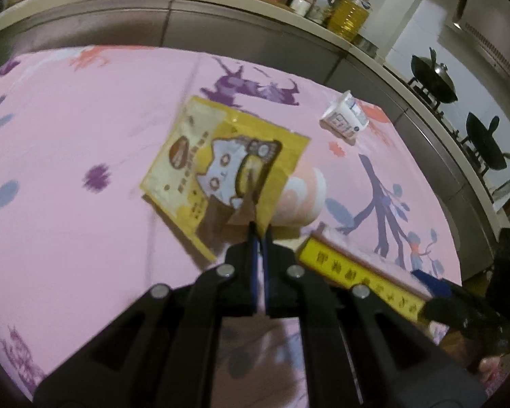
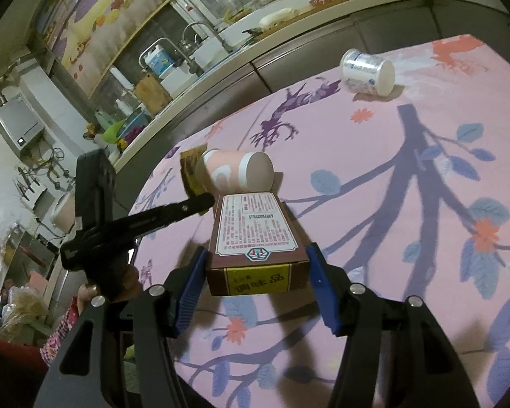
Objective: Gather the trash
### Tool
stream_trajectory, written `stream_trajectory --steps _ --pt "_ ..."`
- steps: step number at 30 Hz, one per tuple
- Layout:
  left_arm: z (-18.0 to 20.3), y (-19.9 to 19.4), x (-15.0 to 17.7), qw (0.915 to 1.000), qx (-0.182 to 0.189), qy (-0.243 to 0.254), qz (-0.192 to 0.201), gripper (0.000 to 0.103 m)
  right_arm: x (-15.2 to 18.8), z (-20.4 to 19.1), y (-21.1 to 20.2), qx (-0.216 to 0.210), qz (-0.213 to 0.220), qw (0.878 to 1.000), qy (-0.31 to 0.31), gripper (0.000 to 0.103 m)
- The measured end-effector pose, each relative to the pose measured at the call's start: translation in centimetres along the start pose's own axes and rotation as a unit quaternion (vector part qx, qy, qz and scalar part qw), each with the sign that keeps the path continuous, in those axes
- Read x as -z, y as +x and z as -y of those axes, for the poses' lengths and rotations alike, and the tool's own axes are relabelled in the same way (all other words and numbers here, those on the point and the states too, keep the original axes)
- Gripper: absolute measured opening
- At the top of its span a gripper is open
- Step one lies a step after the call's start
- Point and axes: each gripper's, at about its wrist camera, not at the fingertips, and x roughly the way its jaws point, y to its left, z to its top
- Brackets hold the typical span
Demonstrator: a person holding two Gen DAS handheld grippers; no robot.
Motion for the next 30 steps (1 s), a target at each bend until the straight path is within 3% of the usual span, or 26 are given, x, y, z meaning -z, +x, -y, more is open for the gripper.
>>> stream_trajectory --steps 5,11,30 --pt "0.7 2.4 -2.2 0.9998 -0.018 0.010 0.004 0.002 0.3 1.3 -1.2 0.026 0.013 1.000 0.004 0.057" --pt "-0.3 4.4 -4.0 0.9994 -0.029 -0.016 0.000 0.002 0.7 3.0 -1.6 0.039 0.016 0.999 0.027 0.057" --pt "-2.4 -0.2 -1.7 0.9989 -0.020 -0.041 0.016 0.002 -0.6 4.3 -2.7 0.016 0.036 0.998 0.051 0.057"
